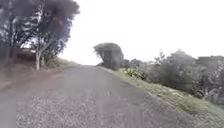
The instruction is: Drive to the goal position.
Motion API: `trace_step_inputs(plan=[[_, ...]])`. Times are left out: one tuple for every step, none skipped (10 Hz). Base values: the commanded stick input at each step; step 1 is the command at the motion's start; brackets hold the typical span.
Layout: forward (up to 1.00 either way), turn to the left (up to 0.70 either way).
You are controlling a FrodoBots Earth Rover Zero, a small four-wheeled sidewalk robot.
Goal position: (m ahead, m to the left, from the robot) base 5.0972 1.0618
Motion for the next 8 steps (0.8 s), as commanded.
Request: trace_step_inputs(plan=[[1.0,0.0],[1.0,0.05],[1.0,0.14],[1.0,0.22],[1.0,0.27],[1.0,0.27],[1.0,0.12],[1.0,0.0]])
